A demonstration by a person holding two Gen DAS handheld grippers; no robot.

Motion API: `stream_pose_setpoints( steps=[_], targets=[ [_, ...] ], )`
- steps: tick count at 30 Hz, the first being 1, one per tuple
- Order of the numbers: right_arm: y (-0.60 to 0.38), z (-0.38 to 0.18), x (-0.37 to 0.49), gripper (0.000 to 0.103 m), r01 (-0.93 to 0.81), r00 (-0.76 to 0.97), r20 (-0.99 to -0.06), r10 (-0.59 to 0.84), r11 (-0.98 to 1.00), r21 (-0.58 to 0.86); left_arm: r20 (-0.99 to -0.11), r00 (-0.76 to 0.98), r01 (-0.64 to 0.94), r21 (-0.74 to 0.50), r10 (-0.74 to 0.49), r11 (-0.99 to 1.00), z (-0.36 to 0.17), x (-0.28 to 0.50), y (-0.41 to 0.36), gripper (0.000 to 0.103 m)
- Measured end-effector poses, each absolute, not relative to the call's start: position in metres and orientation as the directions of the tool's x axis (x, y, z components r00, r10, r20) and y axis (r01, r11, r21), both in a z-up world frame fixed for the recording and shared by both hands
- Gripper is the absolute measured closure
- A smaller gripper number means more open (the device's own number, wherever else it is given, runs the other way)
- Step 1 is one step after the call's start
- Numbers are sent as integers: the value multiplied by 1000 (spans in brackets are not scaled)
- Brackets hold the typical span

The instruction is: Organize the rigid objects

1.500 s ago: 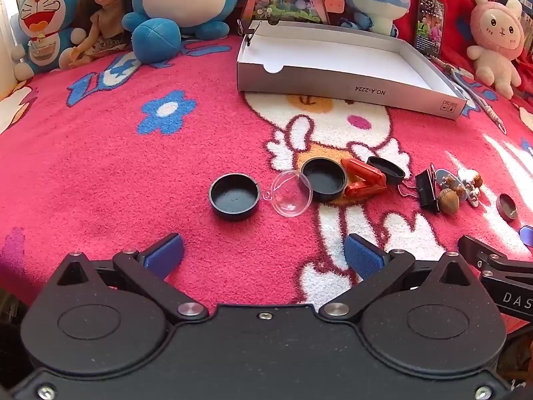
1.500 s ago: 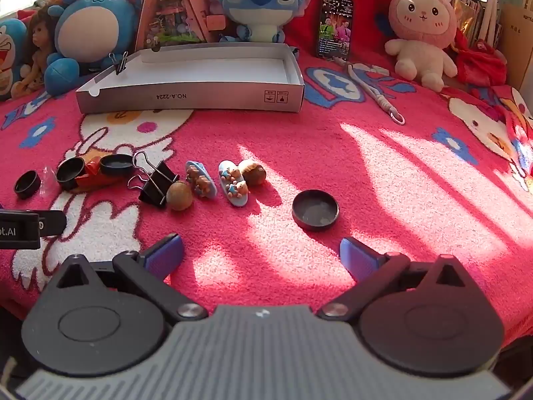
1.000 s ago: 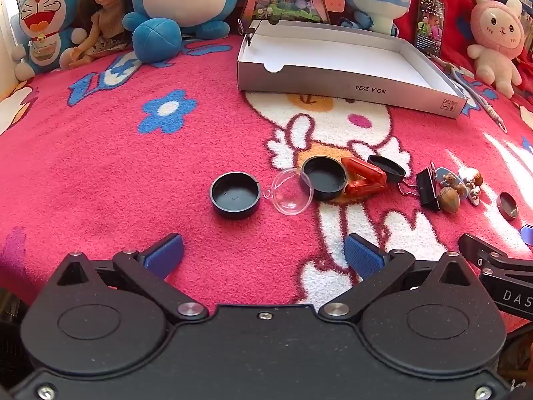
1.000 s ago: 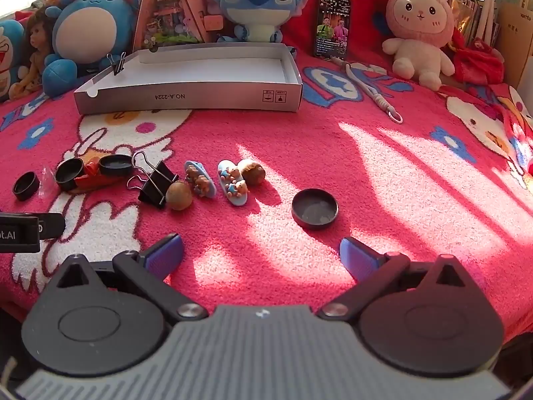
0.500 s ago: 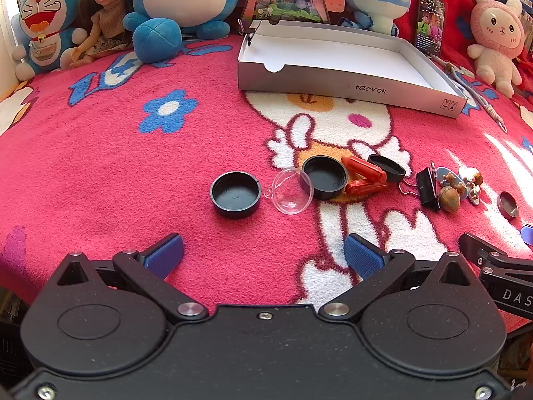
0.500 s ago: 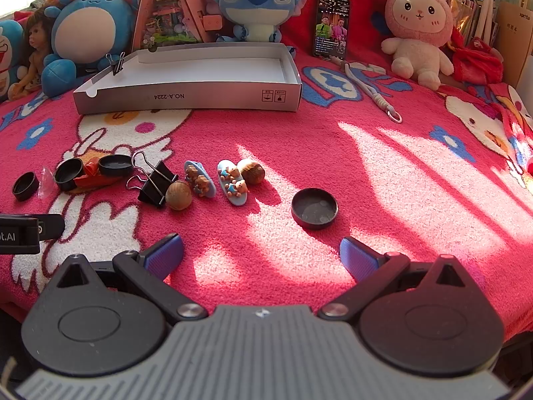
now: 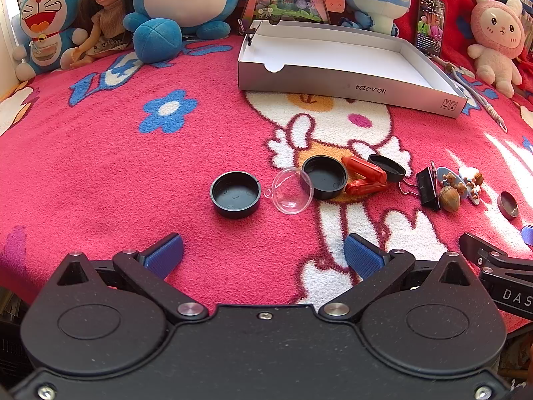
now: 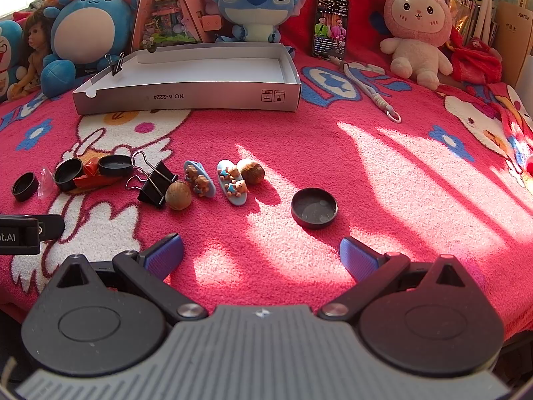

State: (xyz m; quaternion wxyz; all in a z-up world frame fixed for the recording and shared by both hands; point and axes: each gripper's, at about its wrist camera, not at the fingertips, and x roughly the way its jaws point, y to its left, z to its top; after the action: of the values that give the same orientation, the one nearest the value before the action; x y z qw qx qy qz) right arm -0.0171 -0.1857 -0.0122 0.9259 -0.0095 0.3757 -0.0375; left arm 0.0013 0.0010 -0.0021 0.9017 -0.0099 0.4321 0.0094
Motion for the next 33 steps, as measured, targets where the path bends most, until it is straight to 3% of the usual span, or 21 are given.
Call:
stream_pose_setpoints(
  steps=[26,33],
  targets=[
    [-194,-12,-16,0,27,716,-697,-44,999,-35,-780,625,30,-6,-23,1000,1,-4,5,0],
    [-195,-18,-25,0,12,757,-652,-25,1000,-24,-758,651,51,-7,-38,999,-2,-10,6,0]
  ],
)
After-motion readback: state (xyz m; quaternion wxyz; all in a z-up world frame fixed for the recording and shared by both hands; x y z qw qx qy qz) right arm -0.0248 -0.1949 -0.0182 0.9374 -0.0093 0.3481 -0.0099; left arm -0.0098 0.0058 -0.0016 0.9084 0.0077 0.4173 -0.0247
